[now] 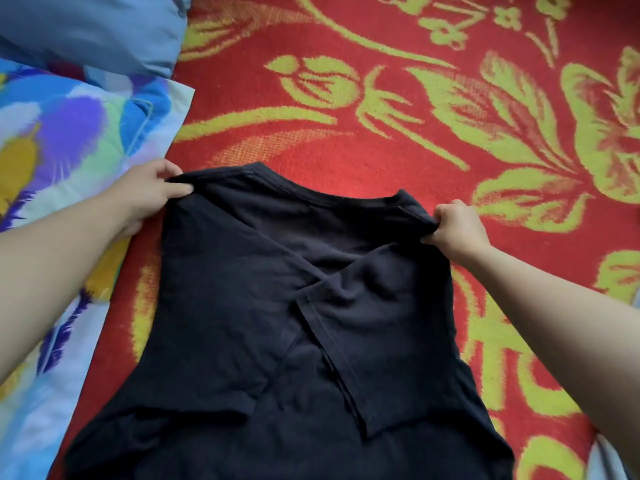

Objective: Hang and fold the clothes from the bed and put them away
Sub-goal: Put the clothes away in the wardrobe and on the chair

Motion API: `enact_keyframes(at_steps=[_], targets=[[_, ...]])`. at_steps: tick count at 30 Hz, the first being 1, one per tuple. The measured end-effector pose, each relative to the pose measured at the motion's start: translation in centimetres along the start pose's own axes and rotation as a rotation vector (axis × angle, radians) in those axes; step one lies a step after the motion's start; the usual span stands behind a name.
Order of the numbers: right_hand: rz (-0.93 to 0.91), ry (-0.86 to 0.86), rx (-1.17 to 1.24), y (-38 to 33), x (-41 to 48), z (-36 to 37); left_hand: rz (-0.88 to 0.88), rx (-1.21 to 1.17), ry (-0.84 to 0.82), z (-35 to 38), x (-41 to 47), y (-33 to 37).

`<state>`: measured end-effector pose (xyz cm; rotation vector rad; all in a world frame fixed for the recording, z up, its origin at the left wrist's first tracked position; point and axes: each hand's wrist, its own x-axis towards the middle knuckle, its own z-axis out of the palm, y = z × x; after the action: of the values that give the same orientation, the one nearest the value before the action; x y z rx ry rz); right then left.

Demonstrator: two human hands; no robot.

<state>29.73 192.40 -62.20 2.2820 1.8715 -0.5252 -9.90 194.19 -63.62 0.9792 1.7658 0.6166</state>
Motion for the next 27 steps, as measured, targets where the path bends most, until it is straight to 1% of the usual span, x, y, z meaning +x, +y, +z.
enact_keyframes(at_steps=[3, 6, 9, 12, 14, 16, 17, 18, 19, 21, 22, 23, 24, 25, 26, 27], targets=[[-0.114, -0.061, 0.128, 1.0, -2.5, -2.0, 0.087, -0.208, -0.062, -1.8, -2.5, 0.5], [-0.198, -0.144, 0.186, 2.9, -6.2, -3.6, 0.171, -0.324, -0.169, -4.5, -5.5, 0.2], [-0.294, -0.137, 0.138, 4.7, -10.5, -4.2, 0.185, -0.302, -0.333, -6.7, -8.5, -1.8], [-0.490, -0.065, 0.063, 5.4, -14.9, -3.2, 0.116, -0.201, -0.458, -8.1, -11.0, -4.3], [-0.646, 0.016, -0.053, 6.3, -17.7, -1.5, 0.091, -0.078, -0.523, -8.5, -12.7, -6.3], [-0.752, 0.105, -0.218, 7.2, -20.2, 0.0, 0.065, 0.076, -0.587, -8.2, -14.7, -8.2], [-0.788, 0.142, -0.291, 7.7, -21.3, 0.9, 0.119, 0.191, -0.601, -7.8, -15.9, -9.3], [-0.814, 0.148, -0.360, 8.1, -22.3, 1.8, 0.278, 0.351, -0.565, -7.0, -17.0, -10.2], [-0.826, 0.108, -0.420, 8.3, -23.3, 2.8, 0.506, 0.557, -0.515, -6.0, -18.3, -10.6], [-0.851, -0.016, -0.530, 8.2, -25.2, 4.6, 0.899, 0.963, -0.500, -4.2, -21.3, -11.0], [-0.829, -0.095, -0.560, 7.9, -25.9, 5.3, 0.993, 1.132, -0.488, -3.6, -22.5, -11.7], [-0.814, -0.181, -0.578, 7.7, -26.4, 6.1, 1.024, 1.247, -0.463, -2.8, -23.4, -12.5], [-0.784, -0.217, -0.579, 7.5, -26.6, 6.5, 1.014, 1.327, -0.437, -2.1, -24.1, -13.2], [-0.778, -0.175, -0.583, 7.2, -26.6, 6.5, 0.982, 1.381, -0.400, -1.4, -24.5, -13.6], [-0.804, -0.098, -0.553, 6.9, -26.7, 6.6, 0.970, 1.388, -0.375, -0.8, -24.9, -13.9], [-0.783, -0.063, -0.499, 6.6, -26.6, 6.5, 0.980, 1.363, -0.363, -0.2, -25.2, -14.1]])
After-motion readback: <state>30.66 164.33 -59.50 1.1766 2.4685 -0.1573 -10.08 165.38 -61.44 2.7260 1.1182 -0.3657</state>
